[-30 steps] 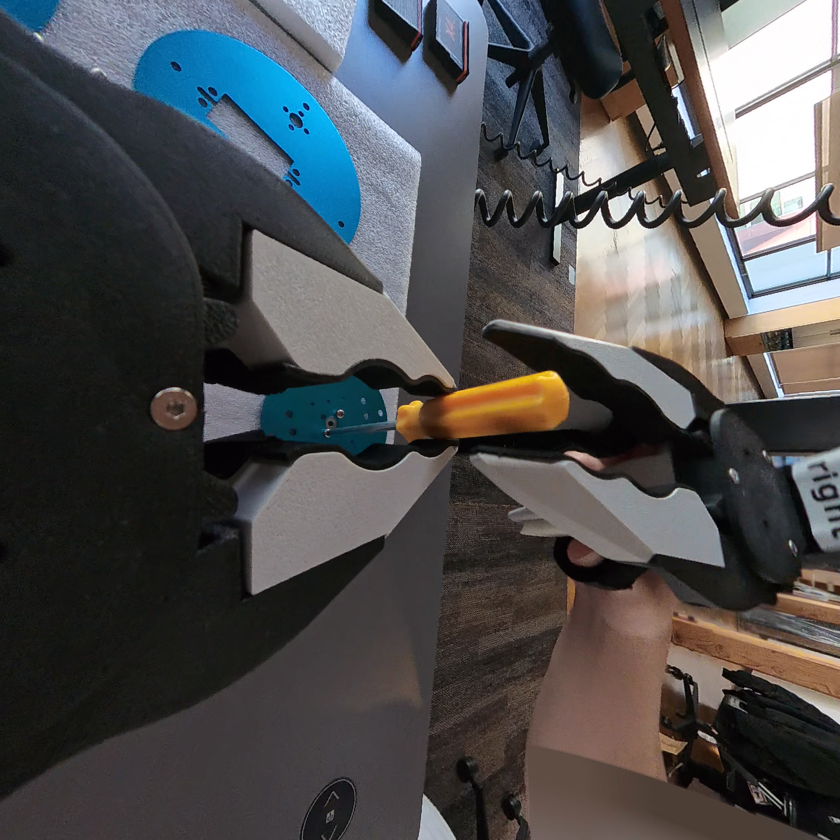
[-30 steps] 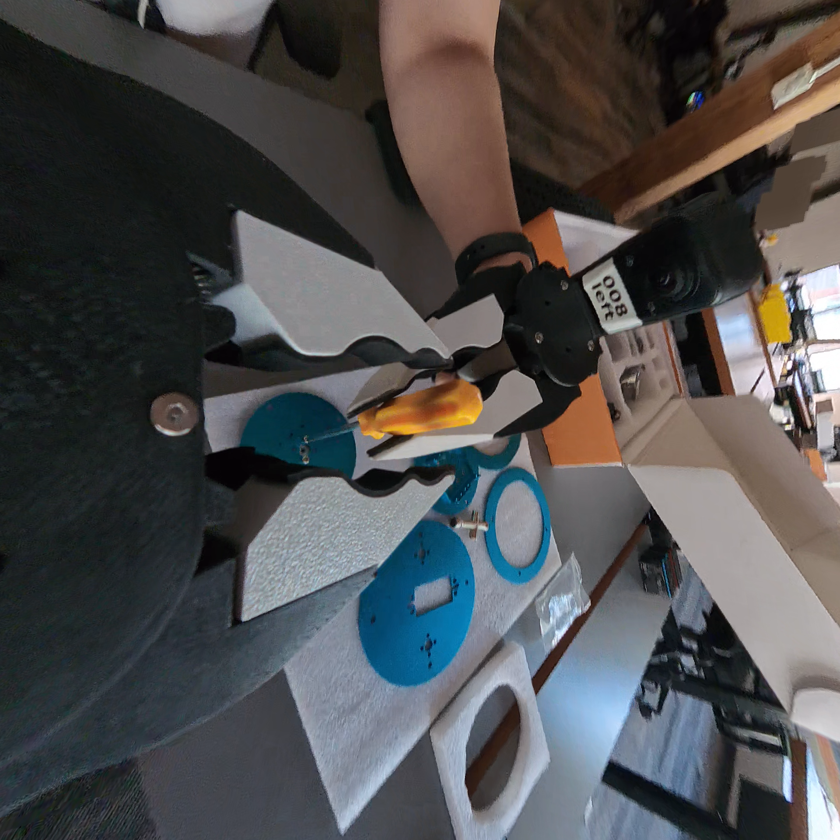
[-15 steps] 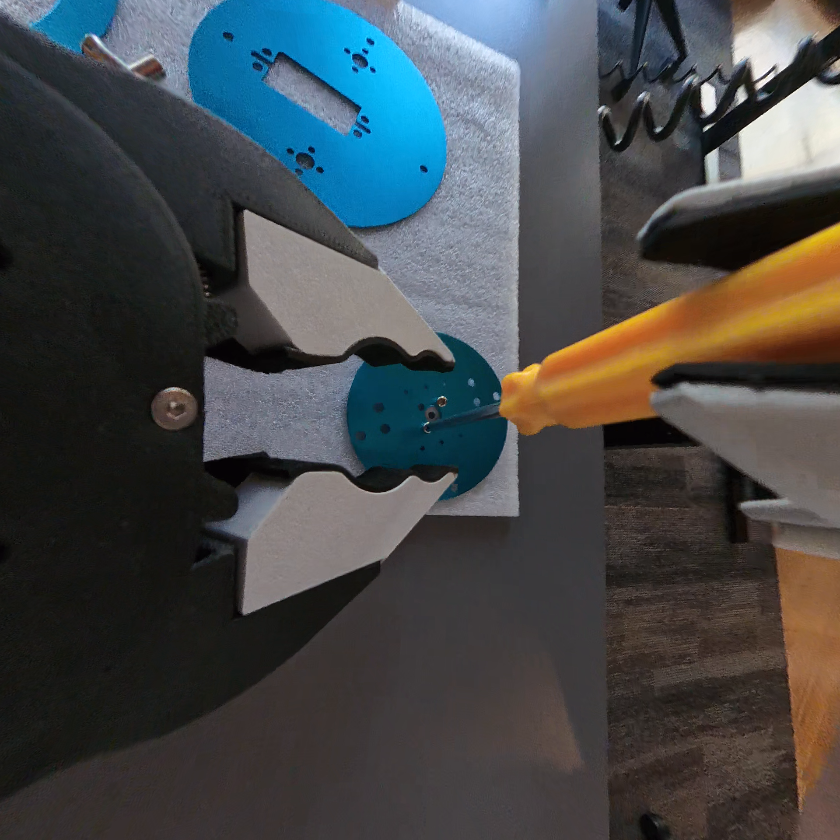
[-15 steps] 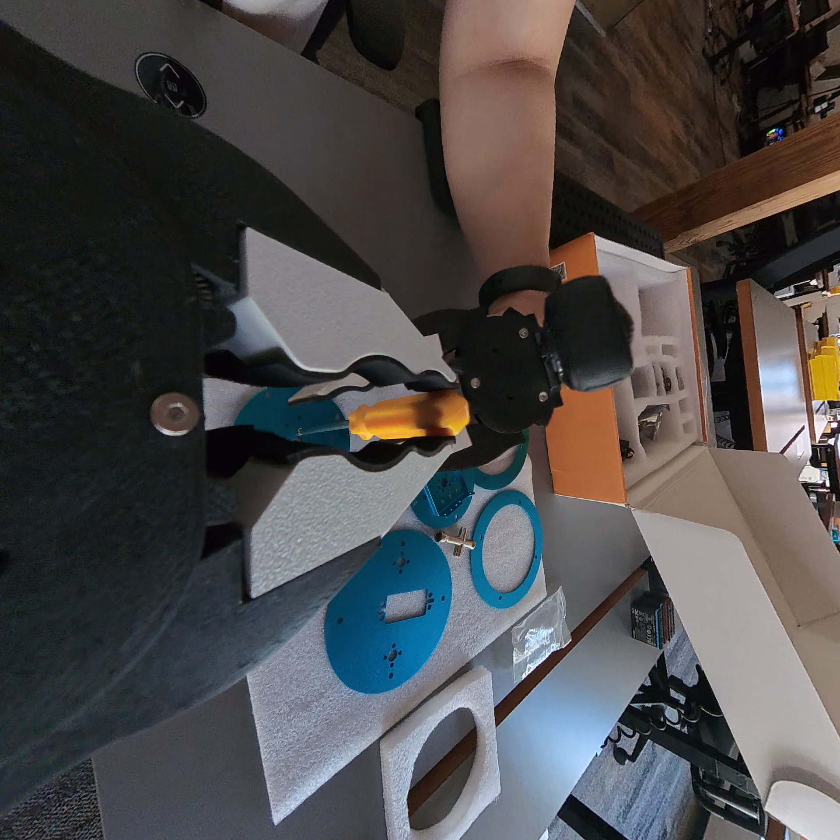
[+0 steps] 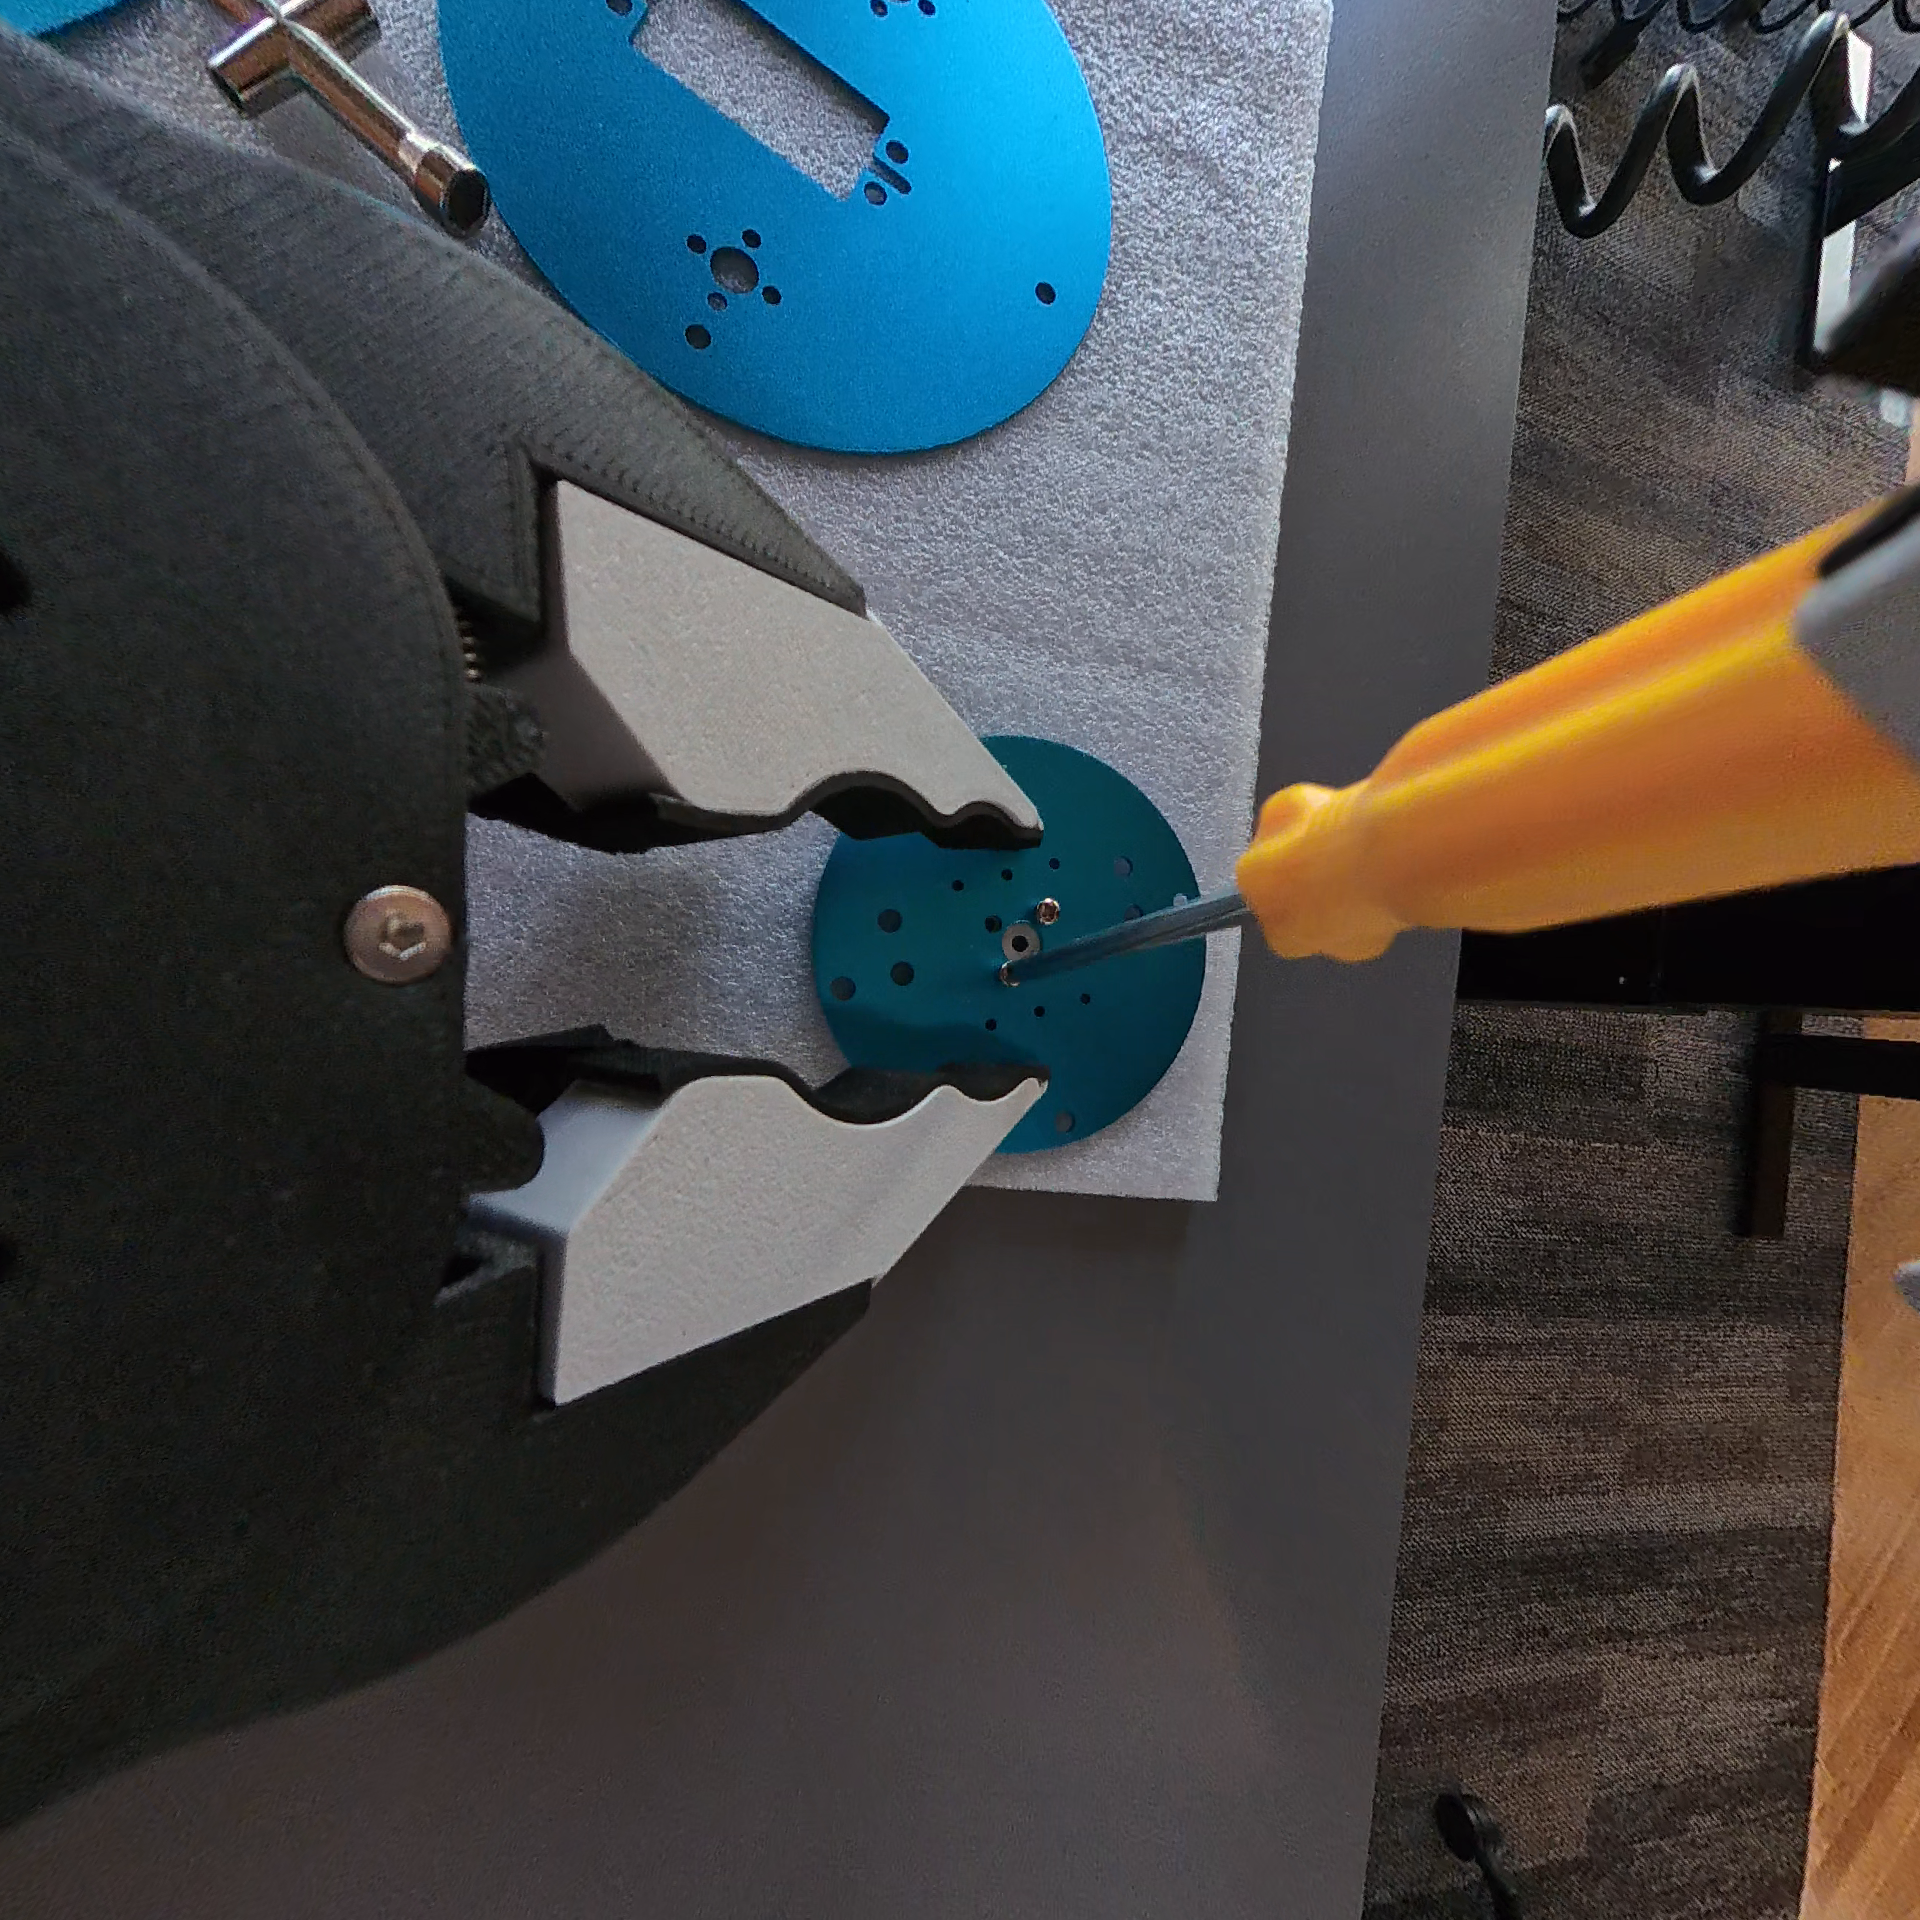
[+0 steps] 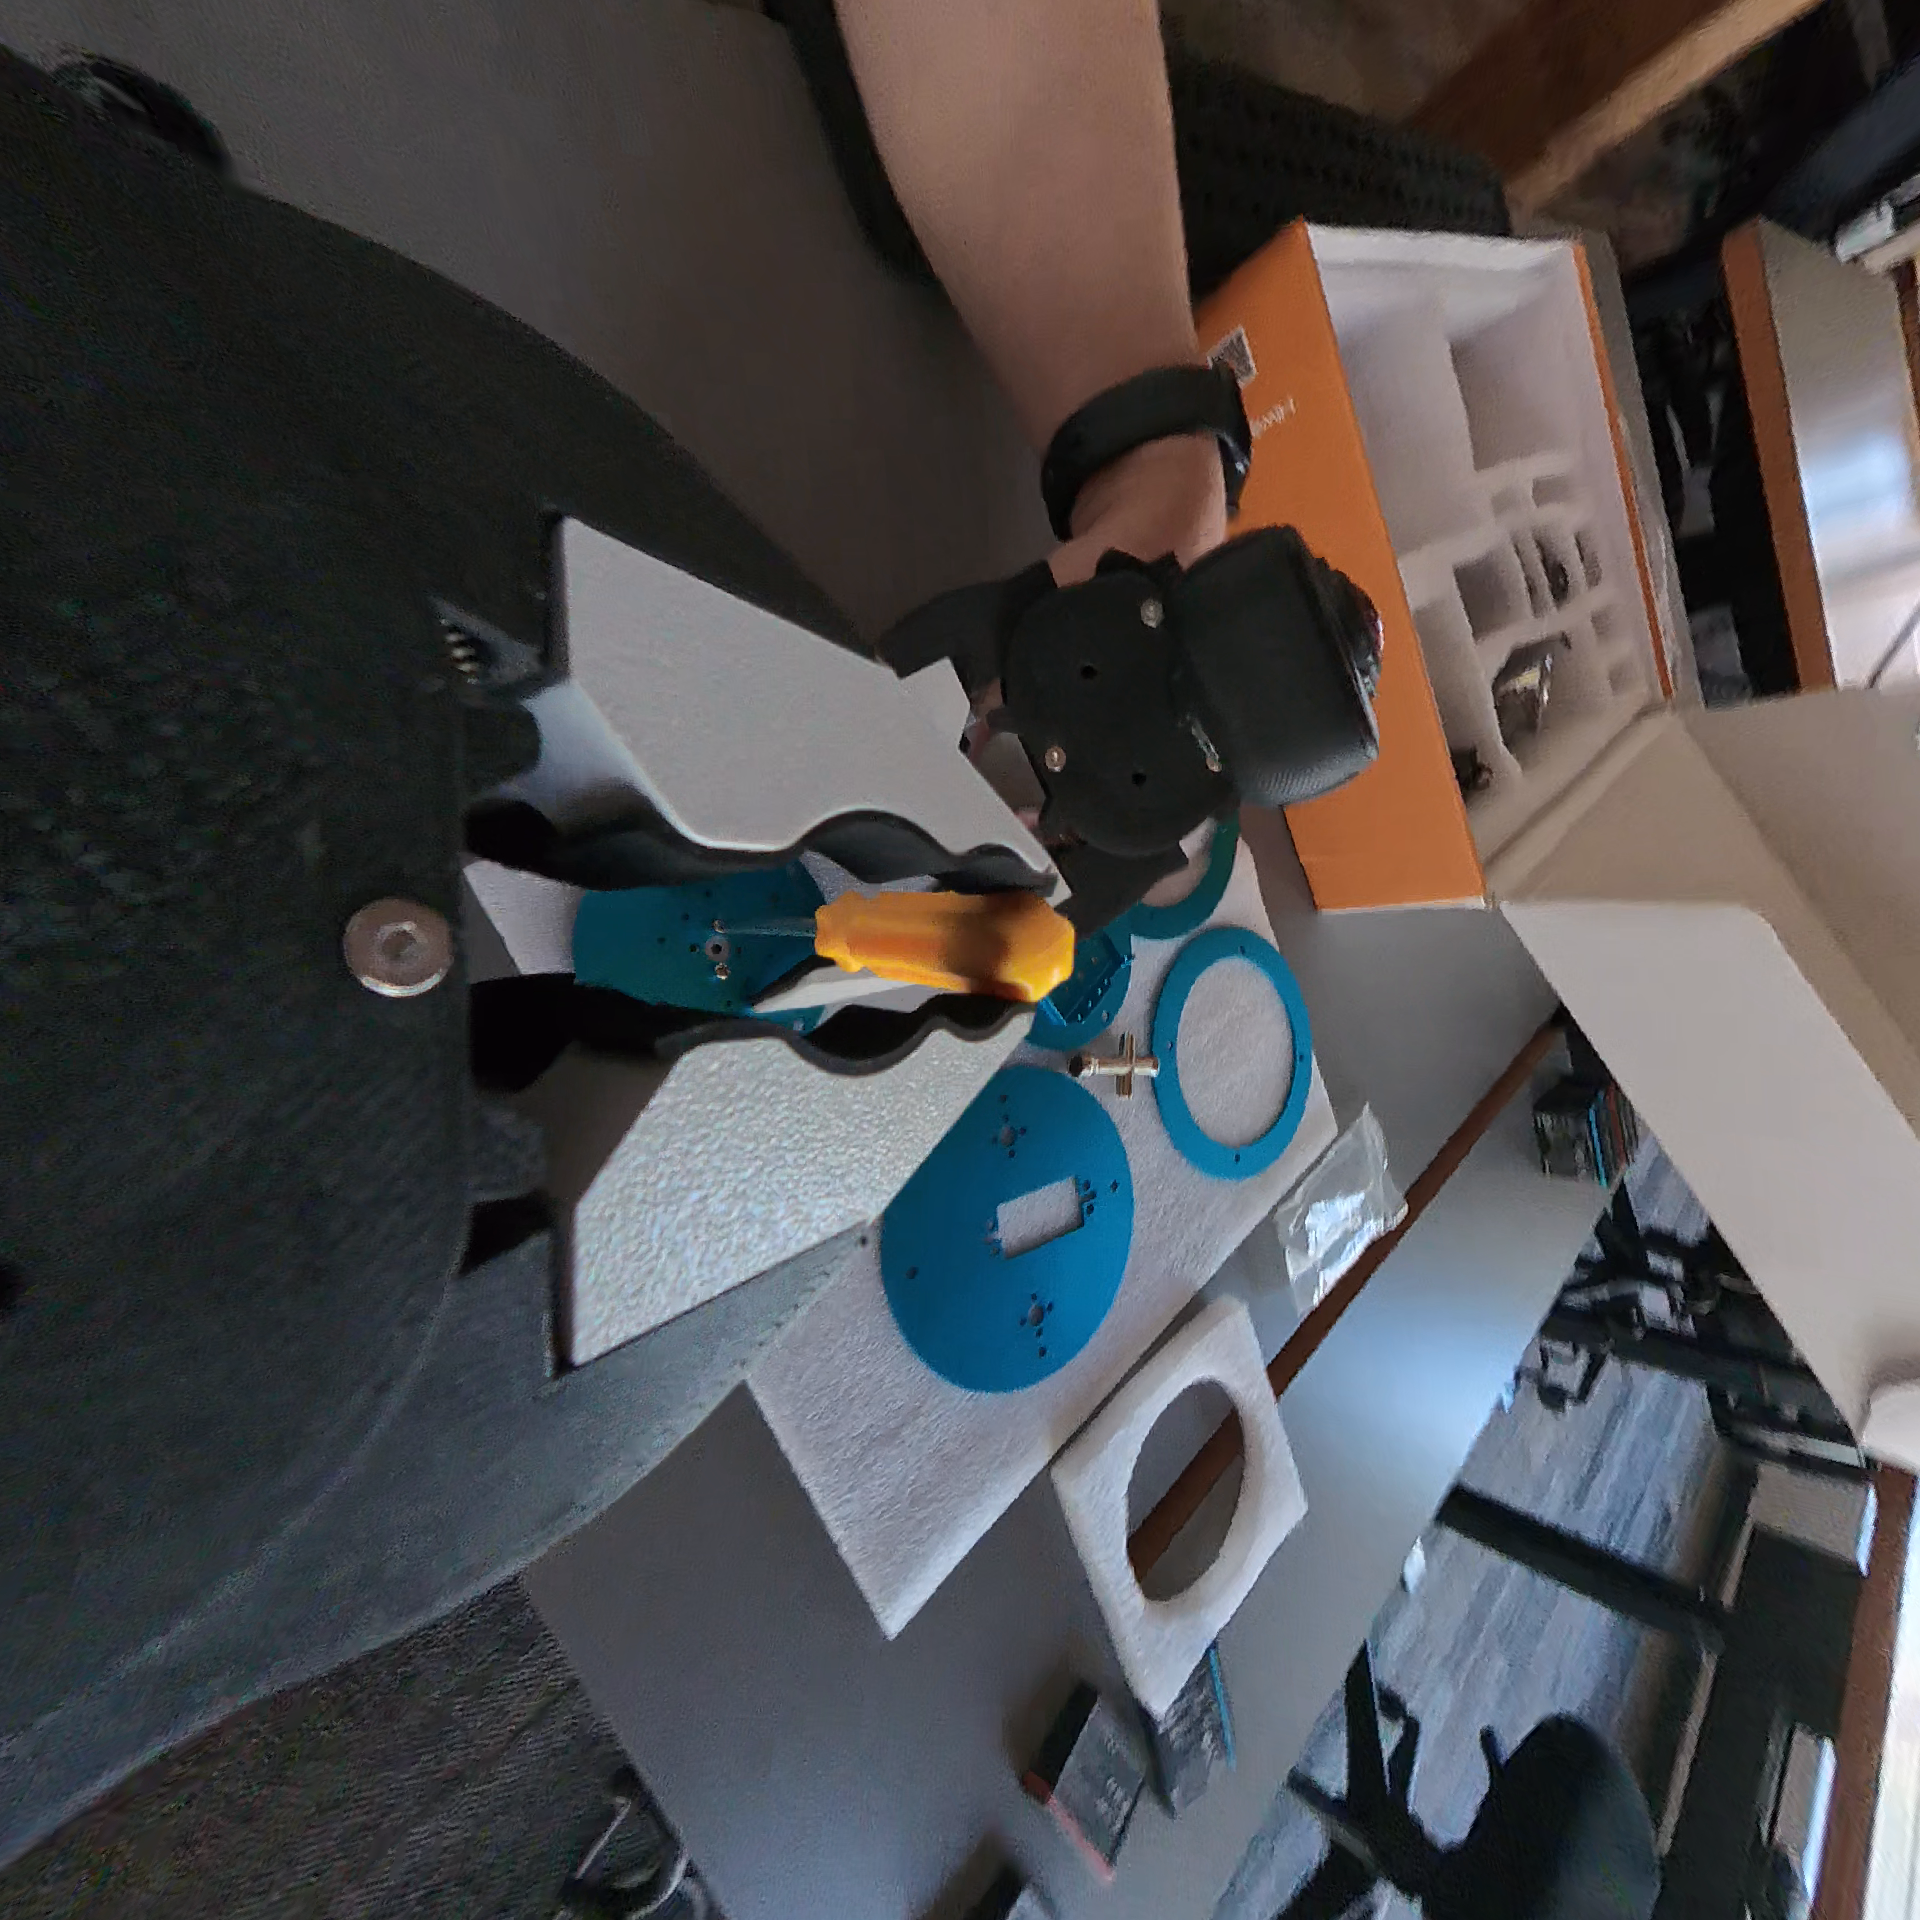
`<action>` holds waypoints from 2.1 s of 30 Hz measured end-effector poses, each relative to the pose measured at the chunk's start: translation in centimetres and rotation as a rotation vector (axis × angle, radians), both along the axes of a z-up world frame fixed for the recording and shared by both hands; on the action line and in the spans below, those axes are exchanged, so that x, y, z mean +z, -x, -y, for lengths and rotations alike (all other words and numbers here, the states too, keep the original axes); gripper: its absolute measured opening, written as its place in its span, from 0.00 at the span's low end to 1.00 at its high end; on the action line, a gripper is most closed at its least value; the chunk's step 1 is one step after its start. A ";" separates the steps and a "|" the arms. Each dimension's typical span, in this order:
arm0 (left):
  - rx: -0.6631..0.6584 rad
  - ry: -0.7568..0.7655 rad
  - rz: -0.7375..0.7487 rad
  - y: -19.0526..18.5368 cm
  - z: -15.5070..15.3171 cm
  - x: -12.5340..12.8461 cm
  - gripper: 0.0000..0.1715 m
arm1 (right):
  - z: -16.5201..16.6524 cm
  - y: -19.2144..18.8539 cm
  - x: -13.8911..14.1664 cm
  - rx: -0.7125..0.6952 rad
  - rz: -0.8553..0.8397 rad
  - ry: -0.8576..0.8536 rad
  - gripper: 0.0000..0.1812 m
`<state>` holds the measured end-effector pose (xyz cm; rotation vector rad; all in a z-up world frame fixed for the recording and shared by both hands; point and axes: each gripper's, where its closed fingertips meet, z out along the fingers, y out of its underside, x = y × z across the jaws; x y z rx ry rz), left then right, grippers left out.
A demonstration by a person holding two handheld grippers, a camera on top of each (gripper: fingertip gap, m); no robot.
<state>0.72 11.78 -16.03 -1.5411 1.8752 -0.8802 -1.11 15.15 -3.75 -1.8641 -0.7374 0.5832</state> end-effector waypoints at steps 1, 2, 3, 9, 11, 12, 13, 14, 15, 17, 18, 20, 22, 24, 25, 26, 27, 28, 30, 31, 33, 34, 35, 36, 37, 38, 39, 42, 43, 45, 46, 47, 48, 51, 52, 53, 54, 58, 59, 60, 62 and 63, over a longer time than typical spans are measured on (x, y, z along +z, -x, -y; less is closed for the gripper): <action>0.003 0.002 0.000 0.0 0.0 0.0 0.23 | -0.1 -0.4 0.0 -0.069 0.006 -0.018 0.10; 0.009 0.002 0.002 0.0 -0.1 0.0 0.22 | -0.1 -0.6 0.0 -0.131 0.012 -0.040 0.10; 0.015 -0.001 0.003 -0.1 -0.2 0.0 0.21 | 0.0 -0.6 0.1 -0.176 0.013 -0.059 0.10; 0.027 -0.032 0.015 -0.1 -0.4 0.2 0.15 | 0.6 0.1 0.2 -0.192 0.038 -0.099 0.10; 0.017 -0.032 0.015 0.0 -0.2 0.2 0.18 | 0.5 0.1 0.2 -0.188 0.029 -0.098 0.10; 0.015 -0.033 0.016 0.0 -0.2 0.2 0.18 | 0.5 0.1 0.2 -0.186 0.028 -0.100 0.10; 0.011 -0.031 0.022 0.0 -0.1 0.3 0.17 | 0.5 0.2 0.2 -0.186 0.032 -0.103 0.10; 0.014 -0.029 0.037 0.0 -0.1 0.6 0.17 | 0.5 0.2 0.2 -0.185 0.036 -0.106 0.10; 0.018 -0.021 0.062 -0.1 -0.1 1.0 0.16 | 0.4 0.2 0.2 -0.185 0.041 -0.108 0.10; 0.020 0.009 0.119 -0.2 0.1 2.2 0.13 | 0.4 0.3 0.2 -0.183 0.054 -0.112 0.10; 0.019 0.017 0.144 -0.3 0.1 2.7 0.11 | 0.4 0.3 0.2 -0.183 0.060 -0.114 0.10; 0.011 0.016 0.176 -0.3 0.1 3.4 0.04 | 0.3 0.3 0.1 -0.184 0.067 -0.119 0.10; 0.008 0.014 0.185 -0.4 0.0 3.6 0.03 | 0.2 0.2 0.1 -0.191 0.073 -0.121 0.10; 0.003 0.001 0.190 -0.5 0.1 3.5 0.02 | 0.2 0.0 0.1 -0.201 0.080 -0.122 0.10; 0.001 -0.008 0.189 -0.5 0.0 3.5 0.02 | 0.2 -0.1 0.1 -0.211 0.082 -0.121 0.10; -0.001 -0.014 0.186 -0.6 0.0 3.5 0.02 | 0.2 -0.3 0.1 -0.219 0.081 -0.118 0.10; -0.004 -0.014 0.183 -0.6 0.0 3.5 0.02 | 0.2 -0.5 0.1 -0.228 0.076 -0.113 0.10; -0.008 -0.006 0.182 -0.6 0.1 3.5 0.02 | 0.2 -0.5 0.1 -0.234 0.069 -0.107 0.10; -0.018 0.017 0.187 -0.6 0.1 3.5 0.02 | 0.3 -0.4 0.1 -0.223 0.052 -0.081 0.10; -0.022 0.023 0.191 -0.6 0.1 3.5 0.02 | 0.3 -0.4 0.1 -0.206 0.050 -0.066 0.10; -0.027 0.030 0.191 -0.6 0.1 3.5 0.02 | 0.4 -0.2 -0.1 -0.124 0.085 -0.045 0.11; -0.030 0.035 0.191 -0.6 0.1 3.5 0.02 | 0.3 -0.3 -0.1 -0.084 0.112 -0.042 0.11; -0.037 0.039 0.192 -0.7 0.2 3.5 0.02 | 0.4 -0.3 -0.1 -0.044 0.124 -0.030 0.12; -0.043 0.039 0.192 -0.7 0.3 3.5 0.02 | 0.4 -0.3 0.0 -0.004 0.130 -0.024 0.15; -0.044 0.037 0.191 -0.7 0.2 3.5 0.02 | 0.1 -0.6 0.1 0.010 0.130 -0.022 0.20; -0.045 0.037 0.188 -0.7 0.2 3.5 0.02 | 0.1 -0.6 0.3 0.043 0.112 -0.012 0.19; -0.047 0.035 0.186 -0.6 0.3 3.5 0.02 | 0.6 -0.2 0.5 0.101 0.076 0.005 0.18; -0.048 0.032 0.187 -0.5 0.3 3.5 0.02 | 1.5 0.5 1.2 0.213 -0.024 0.040 0.09; -0.048 0.031 0.186 -0.5 0.4 3.5 0.02 | 1.5 0.5 1.1 0.220 -0.033 0.044 0.09; -0.049 0.025 0.185 -0.5 0.4 3.4 0.02 | 1.7 0.5 1.1 0.221 -0.028 0.044 0.09; -0.041 0.023 0.187 -0.6 0.3 3.4 0.02 | 1.4 0.1 1.0 0.183 -0.005 0.034 0.09; -0.036 0.025 0.187 -0.7 0.2 3.4 0.02 | 1.1 -0.2 0.9 0.137 0.013 0.036 0.09; -0.035 0.024 0.185 -0.7 0.2 3.4 0.02 | 0.9 -0.4 0.9 0.096 0.025 0.043 0.09; -0.035 0.012 0.180 -0.7 0.1 3.4 0.02 | 0.7 -0.8 0.8 -0.056 0.083 0.020 0.09; -0.039 0.016 0.179 -0.6 0.2 3.4 0.02 | 0.9 -0.6 0.8 -0.079 0.101 0.016 0.09; -0.044 0.017 0.180 -0.5 0.3 3.4 0.02 | 1.2 -0.3 0.8 -0.071 0.124 0.010 0.09; -0.048 0.017 0.182 -0.4 0.4 3.4 0.02 | 1.5 0.1 0.8 -0.031 0.155 0.004 0.09; -0.038 0.014 0.181 -0.4 0.3 3.4 0.02 | 1.9 0.3 0.9 0.199 0.311 0.011 0.18; -0.038 0.013 0.181 -0.4 0.3 3.4 0.02 | 2.3 0.3 1.0 0.284 0.350 0.005 0.23; -0.039 0.011 0.181 -0.4 0.3 3.4 0.02 | 2.5 0.3 1.2 0.356 0.396 -0.011 0.26; -0.040 0.009 0.180 -0.4 0.3 3.4 0.02 | 2.6 0.3 1.4 0.464 0.495 -0.043 0.25; -0.039 0.010 0.180 -0.5 0.3 3.4 0.02 | 2.8 0.4 1.4 0.520 0.541 -0.047 0.24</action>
